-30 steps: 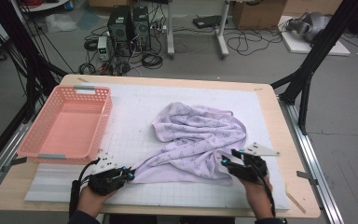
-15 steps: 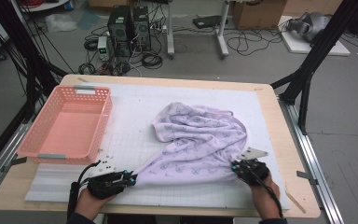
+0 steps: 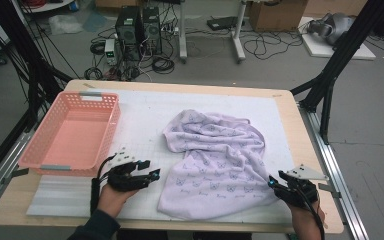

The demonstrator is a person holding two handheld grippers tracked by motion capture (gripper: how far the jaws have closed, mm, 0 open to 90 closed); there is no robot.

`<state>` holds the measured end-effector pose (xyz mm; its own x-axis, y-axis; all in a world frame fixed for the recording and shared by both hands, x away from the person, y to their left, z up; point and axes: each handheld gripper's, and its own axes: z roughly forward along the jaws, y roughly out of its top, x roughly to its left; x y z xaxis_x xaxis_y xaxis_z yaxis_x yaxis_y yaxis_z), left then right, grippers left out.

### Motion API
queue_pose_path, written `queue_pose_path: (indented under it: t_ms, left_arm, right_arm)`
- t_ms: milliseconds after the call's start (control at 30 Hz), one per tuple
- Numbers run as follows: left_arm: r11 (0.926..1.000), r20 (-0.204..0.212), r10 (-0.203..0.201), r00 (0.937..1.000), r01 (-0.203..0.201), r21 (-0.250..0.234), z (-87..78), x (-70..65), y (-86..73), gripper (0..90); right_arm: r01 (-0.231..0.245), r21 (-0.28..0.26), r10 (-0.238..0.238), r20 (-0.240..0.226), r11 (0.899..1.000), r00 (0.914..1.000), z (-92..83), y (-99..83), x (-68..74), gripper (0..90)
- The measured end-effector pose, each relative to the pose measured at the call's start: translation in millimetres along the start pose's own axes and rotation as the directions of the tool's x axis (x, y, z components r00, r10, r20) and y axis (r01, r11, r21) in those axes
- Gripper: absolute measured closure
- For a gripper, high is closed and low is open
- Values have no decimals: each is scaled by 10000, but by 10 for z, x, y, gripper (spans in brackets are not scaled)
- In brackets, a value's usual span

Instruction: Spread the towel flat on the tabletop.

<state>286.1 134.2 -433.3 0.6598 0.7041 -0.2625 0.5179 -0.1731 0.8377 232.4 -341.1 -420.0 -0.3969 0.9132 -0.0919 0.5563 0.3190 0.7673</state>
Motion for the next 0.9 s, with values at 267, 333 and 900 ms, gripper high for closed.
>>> queue_pose_path:
  t_ms: [267,333,900]
  left_arm:
    - [9974,-151,231,9996,-220,683,750,-92,310,451]
    - [9944,-355,444,9984,-407,979,891,-126,348,451]
    - [9721,-1171,1984,9731,-1801,1504,856,-96,324,841]
  right_arm:
    - [-110,-293,108,-85,9995,9999,0,-22,-20,563]
    - [-281,-507,259,-433,9983,9987,-1,-29,-26,546]
    - [-169,-481,140,-583,9987,9982,27,-37,-1,535]
